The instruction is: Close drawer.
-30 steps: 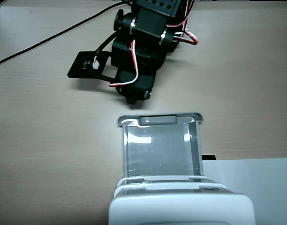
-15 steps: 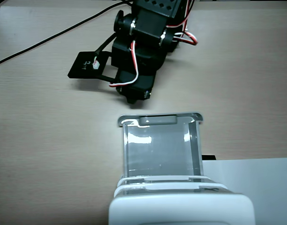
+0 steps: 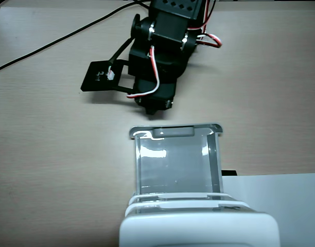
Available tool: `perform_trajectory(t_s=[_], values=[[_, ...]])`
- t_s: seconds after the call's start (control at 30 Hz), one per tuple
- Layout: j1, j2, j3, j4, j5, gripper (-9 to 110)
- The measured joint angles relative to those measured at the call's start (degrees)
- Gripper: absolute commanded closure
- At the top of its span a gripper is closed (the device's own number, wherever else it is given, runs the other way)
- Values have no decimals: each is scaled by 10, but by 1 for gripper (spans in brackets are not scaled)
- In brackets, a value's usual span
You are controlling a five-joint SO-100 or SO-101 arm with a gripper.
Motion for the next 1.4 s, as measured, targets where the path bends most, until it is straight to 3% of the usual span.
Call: perform_trajectory(t_s=[0.47, 1.13, 1.4], values=[[-40, -25, 31, -33, -1, 101], [-120, -192, 47, -179, -11, 101], [-130, -349, -97, -241, 41, 101]])
